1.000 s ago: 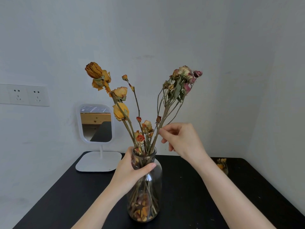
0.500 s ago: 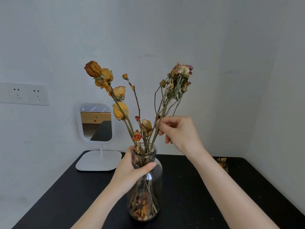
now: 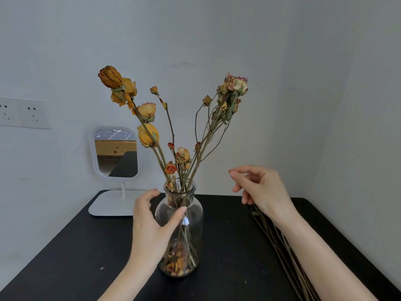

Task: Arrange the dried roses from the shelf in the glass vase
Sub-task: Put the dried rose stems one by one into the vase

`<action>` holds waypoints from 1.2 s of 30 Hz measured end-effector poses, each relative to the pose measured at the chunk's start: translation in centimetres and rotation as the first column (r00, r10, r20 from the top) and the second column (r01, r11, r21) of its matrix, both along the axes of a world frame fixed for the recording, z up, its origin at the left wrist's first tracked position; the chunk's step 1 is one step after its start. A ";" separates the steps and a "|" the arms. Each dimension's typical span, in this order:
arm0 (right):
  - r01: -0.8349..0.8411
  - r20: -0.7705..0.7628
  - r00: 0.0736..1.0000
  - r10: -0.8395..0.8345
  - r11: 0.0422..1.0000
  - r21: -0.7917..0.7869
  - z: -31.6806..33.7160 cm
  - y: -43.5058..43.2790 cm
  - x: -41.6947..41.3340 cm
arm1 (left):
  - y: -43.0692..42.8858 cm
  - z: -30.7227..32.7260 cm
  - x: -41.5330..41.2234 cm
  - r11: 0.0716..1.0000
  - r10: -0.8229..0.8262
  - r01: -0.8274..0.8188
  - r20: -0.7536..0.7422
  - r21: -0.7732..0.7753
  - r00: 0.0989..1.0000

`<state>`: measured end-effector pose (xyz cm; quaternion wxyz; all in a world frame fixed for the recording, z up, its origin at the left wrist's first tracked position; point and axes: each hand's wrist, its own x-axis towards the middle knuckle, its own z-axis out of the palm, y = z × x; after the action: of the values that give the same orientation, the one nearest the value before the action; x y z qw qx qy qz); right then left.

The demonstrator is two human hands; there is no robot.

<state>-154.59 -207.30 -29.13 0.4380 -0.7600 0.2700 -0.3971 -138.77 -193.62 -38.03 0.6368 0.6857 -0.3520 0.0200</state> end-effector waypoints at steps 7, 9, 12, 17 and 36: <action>0.256 -0.186 0.955 -0.233 0.960 0.111 -5.7 -5.3 -6.2 | 1.0 -3.3 -6.2 0.988 -0.139 0.155 0.429 -0.002 0.892; 0.334 -0.236 0.923 -0.302 0.936 0.107 -7.2 -6.6 -8.2 | -0.3 -3.6 -8.0 0.951 -0.308 0.261 0.441 0.164 0.843; 0.424 -0.333 0.867 -0.371 0.900 0.103 -9.1 -8.1 -10.9 | -3.5 -4.1 -10.1 0.824 -0.522 0.350 0.358 0.446 0.774; 0.408 -0.549 0.783 -0.293 0.908 0.097 -11.3 -8.9 -13.0 | -10.0 -4.8 -12.6 0.708 -0.510 0.336 0.121 0.621 0.851; 0.305 -0.825 0.540 -0.164 0.952 0.010 -13.3 -8.1 -11.5 | -16.6 -6.8 -16.1 0.547 -0.311 0.189 -0.012 0.816 0.950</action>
<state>-166.08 -215.37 -42.40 0.2636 -0.7775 0.5699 -0.0354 -154.83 -210.27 -44.82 0.2263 0.8389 -0.4582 -0.1872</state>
